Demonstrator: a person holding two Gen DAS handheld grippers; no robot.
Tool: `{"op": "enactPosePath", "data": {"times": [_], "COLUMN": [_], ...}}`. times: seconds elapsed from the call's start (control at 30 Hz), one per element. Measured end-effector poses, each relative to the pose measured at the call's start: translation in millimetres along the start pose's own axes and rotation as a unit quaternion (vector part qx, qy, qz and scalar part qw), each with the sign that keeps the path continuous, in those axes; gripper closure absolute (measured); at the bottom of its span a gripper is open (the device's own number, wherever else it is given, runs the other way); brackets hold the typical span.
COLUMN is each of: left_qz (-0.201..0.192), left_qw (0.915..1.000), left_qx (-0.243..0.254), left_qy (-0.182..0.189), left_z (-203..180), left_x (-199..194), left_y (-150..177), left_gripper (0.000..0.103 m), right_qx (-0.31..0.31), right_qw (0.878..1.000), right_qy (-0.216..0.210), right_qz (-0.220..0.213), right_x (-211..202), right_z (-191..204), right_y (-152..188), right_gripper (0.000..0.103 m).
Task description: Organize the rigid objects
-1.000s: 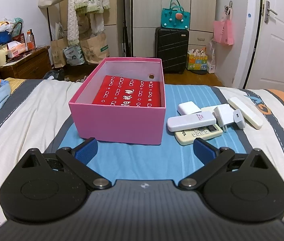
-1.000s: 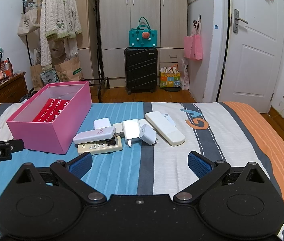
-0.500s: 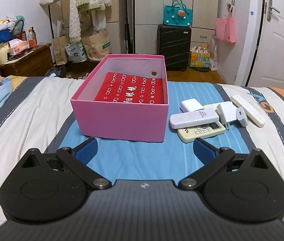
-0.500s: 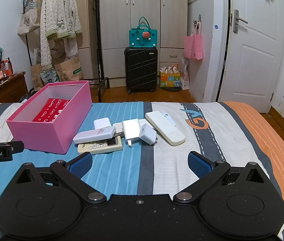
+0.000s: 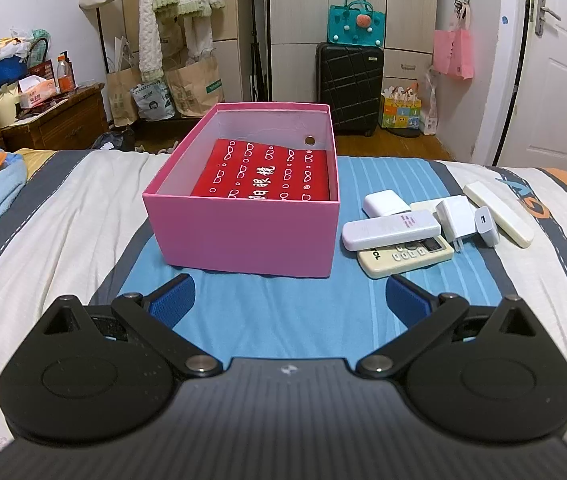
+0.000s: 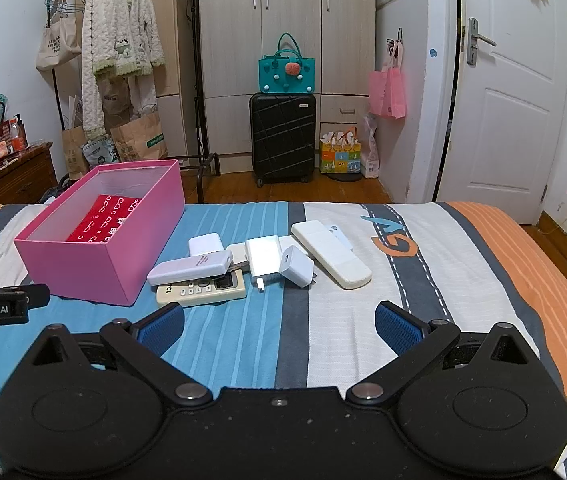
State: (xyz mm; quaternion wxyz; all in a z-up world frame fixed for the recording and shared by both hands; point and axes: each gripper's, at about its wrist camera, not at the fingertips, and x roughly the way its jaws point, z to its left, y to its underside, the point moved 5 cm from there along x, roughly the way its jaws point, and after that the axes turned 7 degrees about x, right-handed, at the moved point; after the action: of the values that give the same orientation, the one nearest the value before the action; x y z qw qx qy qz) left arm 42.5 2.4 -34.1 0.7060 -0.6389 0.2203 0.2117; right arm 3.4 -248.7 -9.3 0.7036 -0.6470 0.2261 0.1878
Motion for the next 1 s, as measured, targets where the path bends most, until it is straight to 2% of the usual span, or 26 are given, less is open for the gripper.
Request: {"op": "enactPosePath", "data": {"times": [0.13,0.23,0.3,0.37,0.5,0.57,0.7,0.8,0.9,1.0], "left_qz": [0.010,0.016,0.015,0.011,0.029,0.039,0.053,0.066,0.073,0.075], "left_qw": [0.9998,0.9990,0.9979,0.9978,0.9958,0.9939,0.9922,0.9884,0.9848,0.9798], "left_qx": [-0.004,-0.013,-0.020,-0.014,0.011,0.011,0.049,0.060,0.061,0.090], "left_qy": [0.018,0.039,0.059,0.063,0.086,0.102,0.102,0.123,0.146,0.162], "left_z": [-3,-5,-6,-8,-19,-24,-42,-55,-65,-83], "left_x": [-4,-9,-13,-17,-12,-8,11,33,56,80], "left_y": [-1,-11,-25,-41,-81,-102,-136,-148,-151,-149], "left_gripper": [0.000,0.000,0.000,0.000,0.002,0.002,0.003,0.003,0.004,0.005], "right_qx": [0.000,0.001,-0.009,-0.014,-0.013,0.001,0.023,0.016,0.041,0.072], "right_qw": [1.000,0.999,0.996,0.991,0.988,0.985,0.976,0.974,0.969,0.965], "right_qy": [-0.007,-0.047,-0.083,-0.124,-0.156,-0.173,-0.195,-0.186,-0.187,-0.188], "right_qz": [0.000,-0.016,-0.038,-0.044,-0.010,0.020,0.096,0.128,0.158,0.170], "right_x": [-2,-8,-12,-9,11,25,58,77,100,123], "right_z": [-1,-2,-1,-1,-1,-3,-2,-1,-7,-21], "right_y": [-1,-7,-14,-27,-64,-85,-116,-119,-115,-106], "right_gripper": [0.000,0.000,0.000,0.000,0.001,0.001,0.005,0.007,0.009,0.014]}}
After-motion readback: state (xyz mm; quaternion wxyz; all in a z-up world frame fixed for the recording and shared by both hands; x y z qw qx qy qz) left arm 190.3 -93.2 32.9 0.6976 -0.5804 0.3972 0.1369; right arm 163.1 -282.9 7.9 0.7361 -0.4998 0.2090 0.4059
